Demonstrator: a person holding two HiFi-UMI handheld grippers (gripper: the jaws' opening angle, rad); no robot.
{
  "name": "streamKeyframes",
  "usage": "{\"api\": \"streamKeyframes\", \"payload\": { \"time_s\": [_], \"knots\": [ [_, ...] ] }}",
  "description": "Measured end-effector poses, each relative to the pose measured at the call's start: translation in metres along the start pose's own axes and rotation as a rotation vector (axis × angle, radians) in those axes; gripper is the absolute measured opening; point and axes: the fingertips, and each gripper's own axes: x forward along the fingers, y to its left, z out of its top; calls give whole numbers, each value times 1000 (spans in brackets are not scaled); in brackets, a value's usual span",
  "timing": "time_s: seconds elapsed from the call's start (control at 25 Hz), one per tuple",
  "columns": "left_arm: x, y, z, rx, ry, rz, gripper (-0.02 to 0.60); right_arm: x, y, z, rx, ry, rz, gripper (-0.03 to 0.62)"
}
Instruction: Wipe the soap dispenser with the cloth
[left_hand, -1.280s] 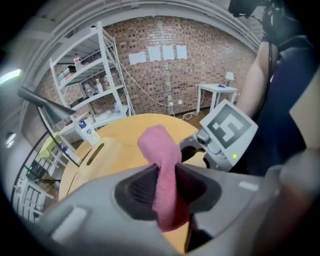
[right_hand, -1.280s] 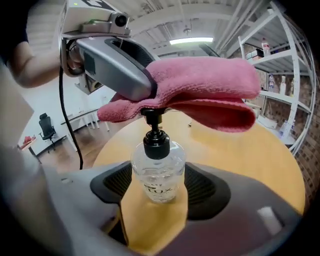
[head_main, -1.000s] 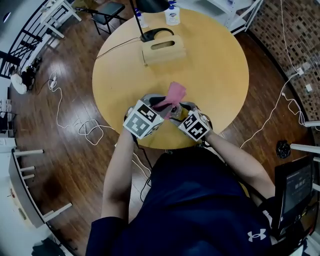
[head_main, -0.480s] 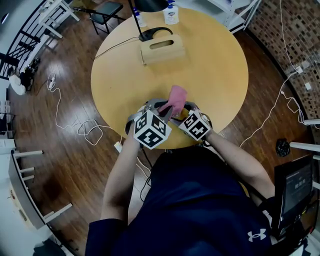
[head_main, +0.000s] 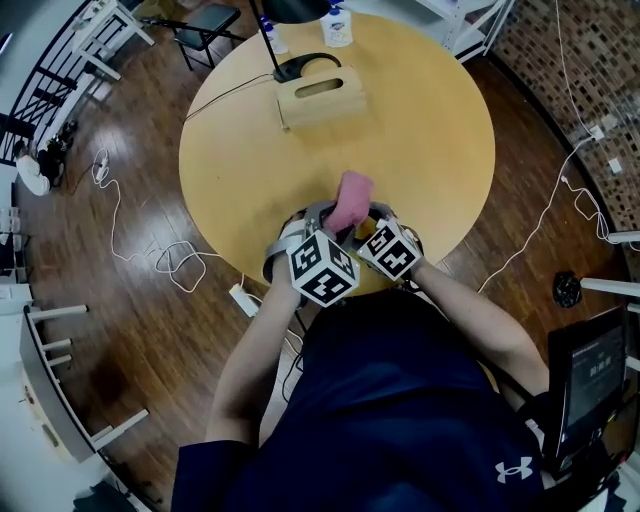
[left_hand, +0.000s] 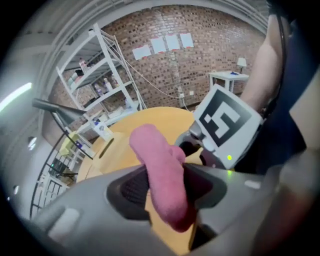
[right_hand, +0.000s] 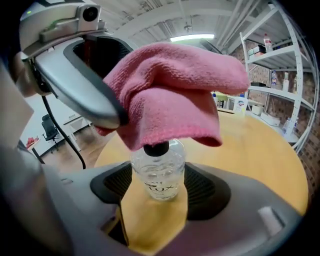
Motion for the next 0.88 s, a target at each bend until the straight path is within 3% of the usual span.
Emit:
{"api": "streamKeyframes", "payload": {
  "time_s": [0.08, 0.16, 0.24, 0.36, 0.44, 0.48, 0.56, 0.64, 0.8, 0.88],
  "knots": [
    [-5, 2, 8, -39, -48, 51, 134, -1, 0, 0, -7, 2, 0, 330],
    [-19, 6, 17, -127, -146, 54, 118, -1, 1, -2, -12, 7, 5, 330],
    [-45, 13, 31, -273, -313, 25, 117, -5, 2, -3, -24, 0, 13, 327],
    [-95, 33, 48, -557, -584, -56, 115, -23, 1, 0, 33, -72, 36, 327],
    [-110, 47, 42, -669, -666, -83, 114, -37, -5, 1, 118, -128, 49, 327],
    [-109, 51, 34, -684, -663, -83, 114, -43, -9, 3, 156, -151, 52, 327],
    [-98, 56, 16, -634, -595, -53, 114, -48, -13, 8, 187, -179, 56, 327],
    [-85, 57, 5, -499, -502, -7, 114, -44, -8, 18, 142, -176, 57, 327],
    [-56, 52, 13, -63, -327, 111, 114, -22, 2, 24, 38, -123, 13, 330],
    [-37, 36, 17, 111, -251, 74, 114, -14, 0, 21, 25, -89, -25, 328]
  ]
}}
